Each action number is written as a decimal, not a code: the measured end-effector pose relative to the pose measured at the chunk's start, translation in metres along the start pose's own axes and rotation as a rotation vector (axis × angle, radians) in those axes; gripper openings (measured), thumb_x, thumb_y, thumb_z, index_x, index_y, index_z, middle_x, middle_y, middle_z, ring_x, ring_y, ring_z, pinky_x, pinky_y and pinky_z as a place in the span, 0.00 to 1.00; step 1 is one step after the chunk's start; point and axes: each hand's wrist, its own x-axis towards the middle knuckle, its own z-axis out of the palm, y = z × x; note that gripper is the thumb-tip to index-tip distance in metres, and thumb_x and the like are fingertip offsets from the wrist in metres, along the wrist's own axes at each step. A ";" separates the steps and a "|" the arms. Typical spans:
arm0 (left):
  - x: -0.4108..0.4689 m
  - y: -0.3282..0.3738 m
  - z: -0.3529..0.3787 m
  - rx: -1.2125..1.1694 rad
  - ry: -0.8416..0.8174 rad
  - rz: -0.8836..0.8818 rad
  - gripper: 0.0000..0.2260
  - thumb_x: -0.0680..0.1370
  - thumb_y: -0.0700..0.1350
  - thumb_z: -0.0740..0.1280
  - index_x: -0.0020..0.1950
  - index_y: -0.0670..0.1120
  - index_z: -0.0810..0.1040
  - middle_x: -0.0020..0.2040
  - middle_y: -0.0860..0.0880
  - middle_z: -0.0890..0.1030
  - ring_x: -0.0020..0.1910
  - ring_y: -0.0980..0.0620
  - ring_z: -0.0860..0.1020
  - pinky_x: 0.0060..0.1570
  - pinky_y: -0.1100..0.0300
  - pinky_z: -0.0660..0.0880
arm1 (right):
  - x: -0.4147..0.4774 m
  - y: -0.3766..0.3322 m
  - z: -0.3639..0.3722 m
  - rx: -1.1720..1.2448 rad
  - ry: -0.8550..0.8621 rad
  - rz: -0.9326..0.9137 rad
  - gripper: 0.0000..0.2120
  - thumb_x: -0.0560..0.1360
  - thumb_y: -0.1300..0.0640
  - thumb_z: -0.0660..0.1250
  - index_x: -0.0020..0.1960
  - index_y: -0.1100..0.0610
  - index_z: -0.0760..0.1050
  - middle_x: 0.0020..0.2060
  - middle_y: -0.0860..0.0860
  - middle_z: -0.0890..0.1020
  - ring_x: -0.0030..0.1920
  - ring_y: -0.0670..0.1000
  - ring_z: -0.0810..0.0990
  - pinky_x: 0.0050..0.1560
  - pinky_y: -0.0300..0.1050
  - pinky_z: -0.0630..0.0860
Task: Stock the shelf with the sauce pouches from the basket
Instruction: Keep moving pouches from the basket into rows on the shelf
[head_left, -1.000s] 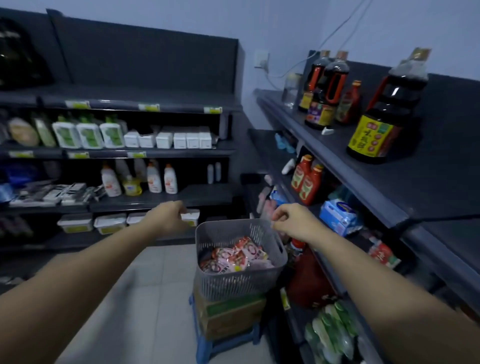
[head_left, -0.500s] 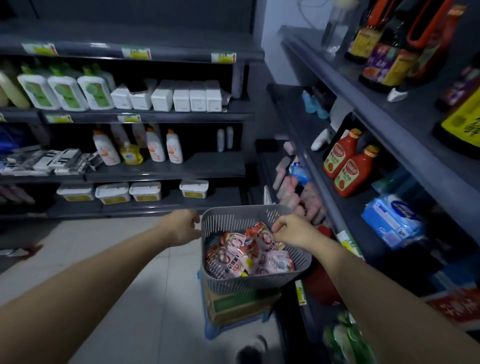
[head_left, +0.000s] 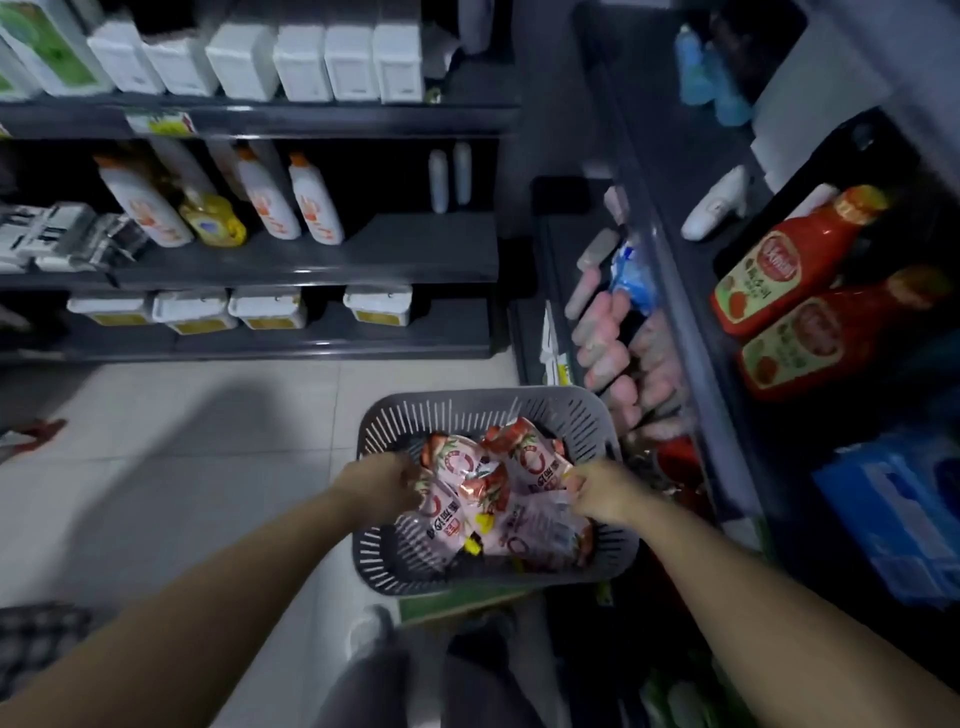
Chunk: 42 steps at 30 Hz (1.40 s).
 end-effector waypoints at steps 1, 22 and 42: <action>0.009 -0.001 0.006 -0.010 -0.017 0.001 0.12 0.76 0.47 0.65 0.57 0.44 0.78 0.56 0.45 0.81 0.54 0.46 0.79 0.53 0.57 0.74 | 0.010 0.002 0.008 -0.015 -0.021 0.000 0.15 0.71 0.61 0.68 0.31 0.51 0.66 0.36 0.51 0.76 0.44 0.53 0.77 0.38 0.40 0.68; 0.171 0.008 0.135 -0.240 -0.088 -0.081 0.31 0.75 0.55 0.65 0.74 0.47 0.58 0.63 0.44 0.76 0.57 0.44 0.77 0.55 0.50 0.76 | 0.112 0.036 0.114 -0.252 -0.066 -0.111 0.16 0.75 0.53 0.64 0.61 0.58 0.72 0.62 0.55 0.75 0.60 0.53 0.73 0.55 0.41 0.69; 0.126 -0.033 0.088 -0.723 0.042 -0.304 0.21 0.70 0.49 0.72 0.60 0.47 0.70 0.49 0.47 0.80 0.46 0.46 0.80 0.46 0.51 0.80 | 0.104 0.042 0.117 -0.317 -0.300 -0.273 0.12 0.77 0.61 0.58 0.54 0.59 0.78 0.51 0.57 0.81 0.51 0.58 0.80 0.52 0.48 0.77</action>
